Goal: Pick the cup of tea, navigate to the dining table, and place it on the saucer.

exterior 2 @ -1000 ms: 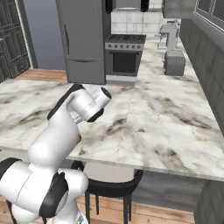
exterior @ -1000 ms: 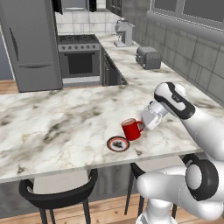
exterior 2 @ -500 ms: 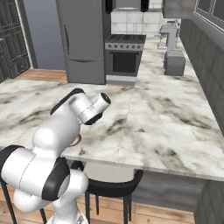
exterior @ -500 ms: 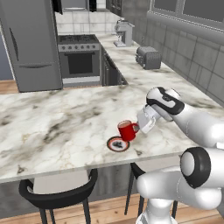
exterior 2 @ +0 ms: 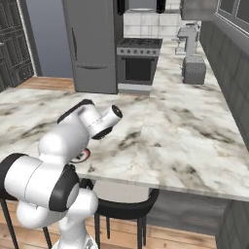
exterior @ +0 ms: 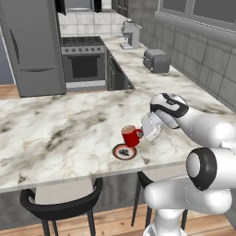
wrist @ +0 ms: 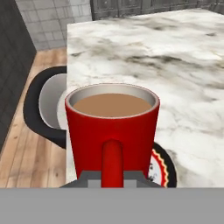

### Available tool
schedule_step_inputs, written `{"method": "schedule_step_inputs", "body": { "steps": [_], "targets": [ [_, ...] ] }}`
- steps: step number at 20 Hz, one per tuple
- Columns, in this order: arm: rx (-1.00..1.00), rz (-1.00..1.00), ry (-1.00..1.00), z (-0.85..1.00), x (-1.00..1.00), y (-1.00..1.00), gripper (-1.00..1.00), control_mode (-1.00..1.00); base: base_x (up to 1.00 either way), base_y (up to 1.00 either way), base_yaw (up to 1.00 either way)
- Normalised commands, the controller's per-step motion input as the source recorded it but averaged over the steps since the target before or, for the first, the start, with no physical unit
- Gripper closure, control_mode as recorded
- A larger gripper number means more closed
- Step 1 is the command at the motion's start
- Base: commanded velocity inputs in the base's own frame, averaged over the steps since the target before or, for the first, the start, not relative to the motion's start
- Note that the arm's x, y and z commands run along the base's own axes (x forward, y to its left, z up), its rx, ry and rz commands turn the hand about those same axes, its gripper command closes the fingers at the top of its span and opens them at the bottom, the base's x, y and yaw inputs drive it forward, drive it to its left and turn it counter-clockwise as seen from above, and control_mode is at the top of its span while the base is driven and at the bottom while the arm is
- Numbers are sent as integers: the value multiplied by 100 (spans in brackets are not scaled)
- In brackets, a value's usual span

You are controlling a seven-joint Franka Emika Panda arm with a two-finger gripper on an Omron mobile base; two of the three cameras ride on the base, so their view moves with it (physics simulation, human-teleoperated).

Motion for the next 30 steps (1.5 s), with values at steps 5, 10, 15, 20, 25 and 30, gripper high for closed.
{"method": "schedule_step_inputs", "body": {
  "steps": [5,10,15,20,25,30],
  "targets": [
    [0,0,-2,-17,1,10,100,-100,0,0,0],
    [0,1,0,-31,2,2,100,-100,0,0,0],
    [0,2,0,-28,21,0,100,-100,0,0,0],
    [0,2,0,-9,36,7,100,-100,0,0,0],
    [0,5,0,-18,6,20,100,-100,0,0,0],
    [0,6,0,-24,4,25,100,-100,0,0,0]
  ]
}}
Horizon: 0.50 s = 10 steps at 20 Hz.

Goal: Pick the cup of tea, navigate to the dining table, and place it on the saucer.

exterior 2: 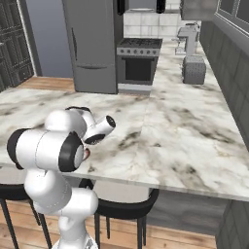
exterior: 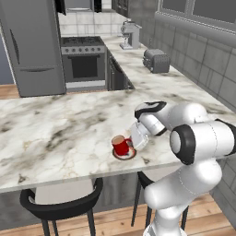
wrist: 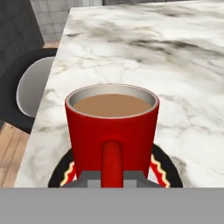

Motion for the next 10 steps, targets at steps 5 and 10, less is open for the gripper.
{"method": "schedule_step_inputs", "body": {
  "steps": [5,10],
  "targets": [
    [0,5,-2,-11,17,3,100,-100,0,0,0],
    [0,5,-2,-1,4,0,100,-100,0,0,0]
  ]
}}
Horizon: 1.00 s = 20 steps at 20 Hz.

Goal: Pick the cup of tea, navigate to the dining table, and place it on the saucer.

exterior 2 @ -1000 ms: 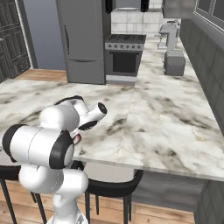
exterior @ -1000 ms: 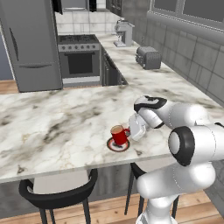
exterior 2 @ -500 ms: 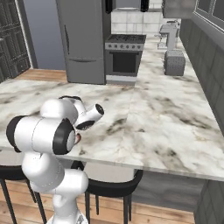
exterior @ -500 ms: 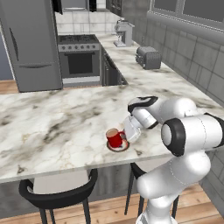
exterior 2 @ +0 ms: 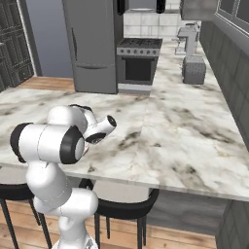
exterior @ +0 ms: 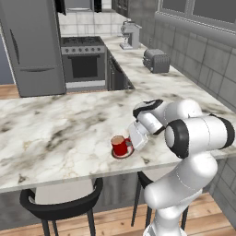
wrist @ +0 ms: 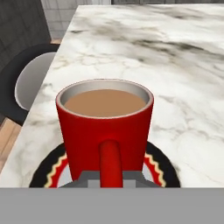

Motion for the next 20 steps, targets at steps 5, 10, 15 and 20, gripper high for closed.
{"method": "schedule_step_inputs", "body": {
  "steps": [5,10,15,20],
  "targets": [
    [0,6,-3,0,-1,-1,100,-100,0,0,0],
    [0,5,-4,0,0,-25,100,-100,0,0,0],
    [0,5,-4,0,-5,-32,100,-100,0,0,0],
    [0,2,-1,-10,-1,-3,100,-100,0,0,0]
  ]
}}
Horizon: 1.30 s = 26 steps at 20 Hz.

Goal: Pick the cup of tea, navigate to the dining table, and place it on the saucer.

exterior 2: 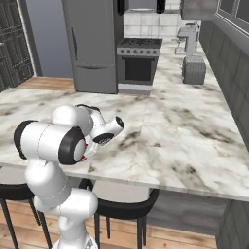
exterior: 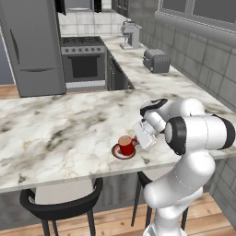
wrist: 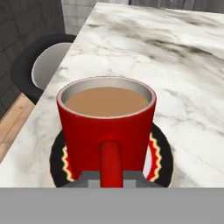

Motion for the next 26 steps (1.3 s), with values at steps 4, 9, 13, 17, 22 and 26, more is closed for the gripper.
{"method": "schedule_step_inputs", "body": {
  "steps": [4,9,13,17,22,26],
  "targets": [
    [3,0,-1,0,0,7,100,-100,0,0,0],
    [6,0,0,0,1,6,100,-100,0,0,0],
    [4,0,0,0,0,7,100,-100,0,0,0],
    [2,0,0,0,0,0,-100,-100,0,0,0],
    [0,1,0,1,0,-10,-100,-100,0,0,0],
    [0,2,0,14,-8,-2,-100,-100,0,0,0]
  ]
}}
